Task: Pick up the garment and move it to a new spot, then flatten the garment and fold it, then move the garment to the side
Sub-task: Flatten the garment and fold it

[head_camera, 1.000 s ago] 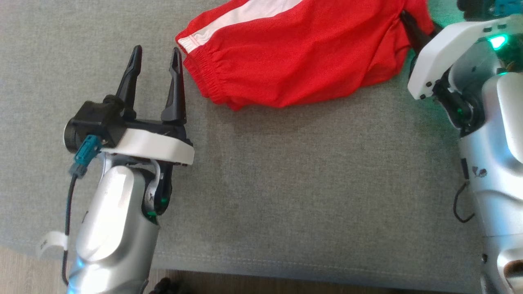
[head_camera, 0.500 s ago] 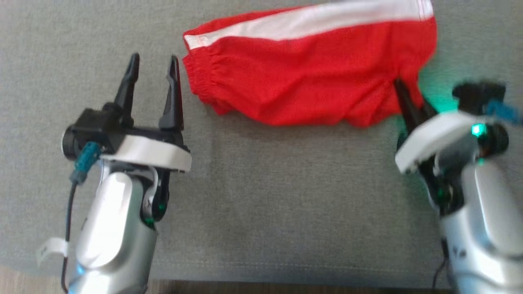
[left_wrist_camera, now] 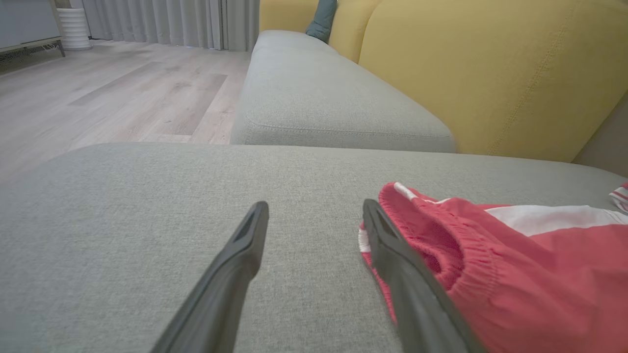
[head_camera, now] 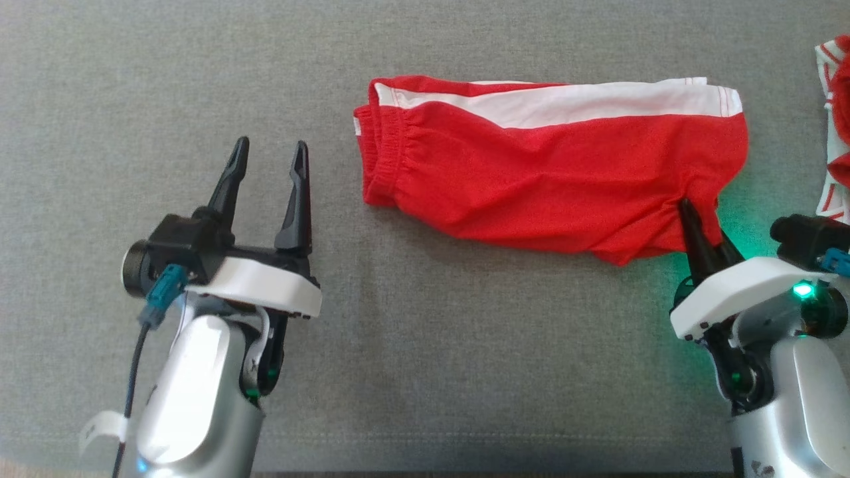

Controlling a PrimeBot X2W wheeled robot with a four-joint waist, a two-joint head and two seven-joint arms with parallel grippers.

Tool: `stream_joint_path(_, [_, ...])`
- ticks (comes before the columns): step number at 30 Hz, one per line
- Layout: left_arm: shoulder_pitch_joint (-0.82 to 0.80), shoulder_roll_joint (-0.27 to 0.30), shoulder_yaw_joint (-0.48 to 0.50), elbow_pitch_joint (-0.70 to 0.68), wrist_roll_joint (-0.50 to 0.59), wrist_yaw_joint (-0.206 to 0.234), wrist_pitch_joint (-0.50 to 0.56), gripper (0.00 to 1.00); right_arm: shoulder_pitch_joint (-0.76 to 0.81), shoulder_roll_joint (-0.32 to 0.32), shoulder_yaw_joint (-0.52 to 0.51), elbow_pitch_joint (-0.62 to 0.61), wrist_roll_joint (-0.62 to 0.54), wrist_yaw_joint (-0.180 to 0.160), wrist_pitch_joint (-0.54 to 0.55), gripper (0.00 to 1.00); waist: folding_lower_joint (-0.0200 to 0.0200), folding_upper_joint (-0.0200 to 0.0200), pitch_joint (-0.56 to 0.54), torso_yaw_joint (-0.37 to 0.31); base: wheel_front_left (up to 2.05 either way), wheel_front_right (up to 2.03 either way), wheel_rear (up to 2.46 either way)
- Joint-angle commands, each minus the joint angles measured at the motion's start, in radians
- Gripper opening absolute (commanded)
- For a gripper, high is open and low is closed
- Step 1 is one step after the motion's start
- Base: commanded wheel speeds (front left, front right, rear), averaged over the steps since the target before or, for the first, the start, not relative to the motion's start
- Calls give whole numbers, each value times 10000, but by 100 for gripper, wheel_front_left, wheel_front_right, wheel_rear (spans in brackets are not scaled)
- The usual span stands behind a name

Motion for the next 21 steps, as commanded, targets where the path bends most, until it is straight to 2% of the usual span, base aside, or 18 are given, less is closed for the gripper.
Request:
stream_joint_path(1, [-28,186,278,-306,54,-14,36,100,-4,27,159,-277,31,-9,-98,0,0,0,-51,25,0,0,0])
stream_joint_path(8, [22,185,137,-286,31,14,55,100,-600,-129,624,-724,-330,-9,118,0,0,0,-294,144,0,0,0])
stream_joint_path(15, [36,144,-24,-241,-76,48,42,100,-2014,-299,2654,-1426,-680,-9,873,0,0,0,-505,393,0,0,0])
stream_joint_path(21, [-21,88,-171,-195,-210,104,7,100,-2749,-52,4505,-1044,-179,-9,1109,0,0,0,-521,793,0,0,0])
